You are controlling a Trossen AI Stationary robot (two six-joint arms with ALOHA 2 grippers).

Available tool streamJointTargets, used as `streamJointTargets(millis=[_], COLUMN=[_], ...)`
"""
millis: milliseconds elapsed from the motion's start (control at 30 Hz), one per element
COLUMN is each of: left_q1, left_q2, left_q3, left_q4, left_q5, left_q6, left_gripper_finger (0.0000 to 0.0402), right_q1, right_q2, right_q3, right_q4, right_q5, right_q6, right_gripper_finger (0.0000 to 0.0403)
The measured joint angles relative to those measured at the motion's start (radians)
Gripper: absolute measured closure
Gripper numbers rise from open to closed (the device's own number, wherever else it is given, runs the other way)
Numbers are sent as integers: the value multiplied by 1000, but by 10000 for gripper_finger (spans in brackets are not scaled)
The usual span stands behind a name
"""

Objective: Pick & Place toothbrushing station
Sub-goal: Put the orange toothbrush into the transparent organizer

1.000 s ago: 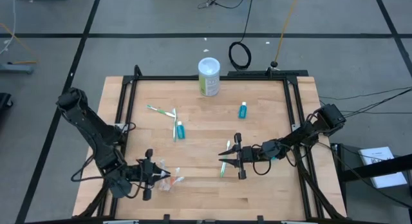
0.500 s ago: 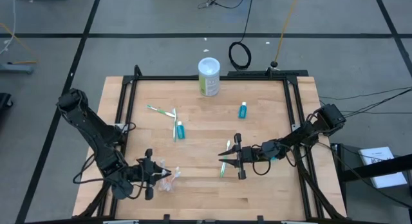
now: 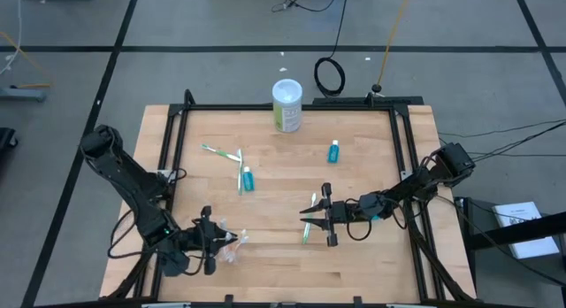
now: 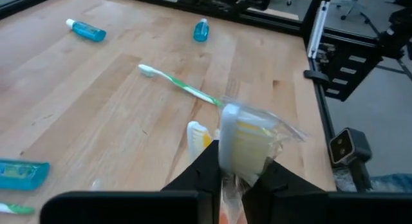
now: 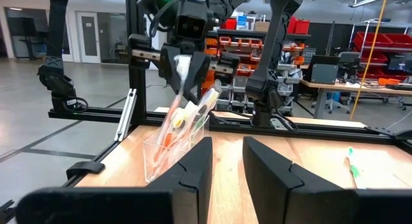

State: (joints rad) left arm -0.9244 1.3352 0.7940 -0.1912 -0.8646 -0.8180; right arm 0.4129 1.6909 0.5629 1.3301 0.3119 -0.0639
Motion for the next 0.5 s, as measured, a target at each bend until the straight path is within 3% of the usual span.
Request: streamJointTargets(millis=[267,500], left_q1=[16,16], left_q2=[53,75], left_q3=[0,0], left_q4=[7,9], left_q5=[10,18], left_q6=[-54,-75], left_gripper_finger=[387,339], right_q1=[0,0], right_q2=[0,0], right_q3=[0,0], right_q4=[0,-5], right_q5=[0,0], right_q6=[0,0], right_gripper_finger=[325,326])
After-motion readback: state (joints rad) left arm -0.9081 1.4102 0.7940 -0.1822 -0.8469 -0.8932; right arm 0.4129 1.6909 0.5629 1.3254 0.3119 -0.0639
